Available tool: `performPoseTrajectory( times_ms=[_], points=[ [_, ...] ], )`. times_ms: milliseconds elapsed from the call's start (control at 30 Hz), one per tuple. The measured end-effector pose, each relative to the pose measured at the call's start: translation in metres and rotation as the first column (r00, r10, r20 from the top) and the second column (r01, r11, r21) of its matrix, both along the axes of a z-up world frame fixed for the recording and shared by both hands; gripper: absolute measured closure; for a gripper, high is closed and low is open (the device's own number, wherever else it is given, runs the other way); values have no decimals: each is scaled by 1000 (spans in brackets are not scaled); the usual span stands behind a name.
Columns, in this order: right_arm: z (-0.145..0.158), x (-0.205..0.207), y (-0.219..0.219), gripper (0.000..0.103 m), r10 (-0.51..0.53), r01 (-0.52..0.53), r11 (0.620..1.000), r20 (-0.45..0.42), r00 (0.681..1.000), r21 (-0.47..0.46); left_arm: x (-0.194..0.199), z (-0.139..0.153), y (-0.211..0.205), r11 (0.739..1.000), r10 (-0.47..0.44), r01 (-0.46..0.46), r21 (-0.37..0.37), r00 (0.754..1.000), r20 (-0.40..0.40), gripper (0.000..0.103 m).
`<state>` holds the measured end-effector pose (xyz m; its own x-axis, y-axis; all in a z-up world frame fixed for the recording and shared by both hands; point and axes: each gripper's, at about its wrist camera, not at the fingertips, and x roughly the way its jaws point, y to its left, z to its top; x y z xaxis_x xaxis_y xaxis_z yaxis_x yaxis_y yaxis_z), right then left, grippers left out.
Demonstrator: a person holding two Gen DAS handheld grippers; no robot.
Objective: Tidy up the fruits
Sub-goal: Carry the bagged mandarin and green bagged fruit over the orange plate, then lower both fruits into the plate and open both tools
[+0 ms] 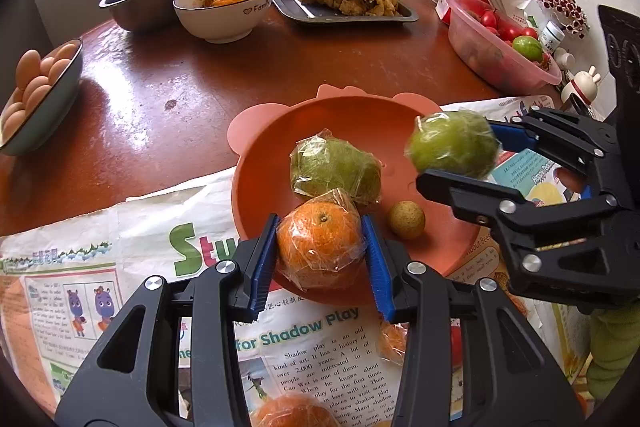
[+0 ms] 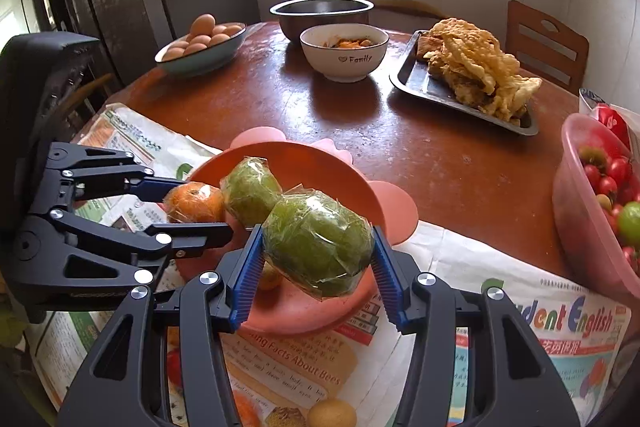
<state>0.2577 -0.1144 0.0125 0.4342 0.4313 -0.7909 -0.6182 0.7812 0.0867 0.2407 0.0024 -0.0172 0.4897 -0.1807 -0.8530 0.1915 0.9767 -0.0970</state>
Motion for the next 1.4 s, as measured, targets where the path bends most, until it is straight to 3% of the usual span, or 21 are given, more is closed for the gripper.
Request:
performPoseTrajectory(
  times_ms=[900, 1400],
  points=[
    [-16, 10, 11, 51, 42, -43, 998, -29, 999, -44, 5, -1, 4, 1000, 2, -2, -15, 1000, -1, 70],
    [4, -3, -1, 43, 28, -28, 999, 15, 1000, -20, 5, -2, 4, 1000, 7, -7, -19, 1000, 0, 67]
  ],
)
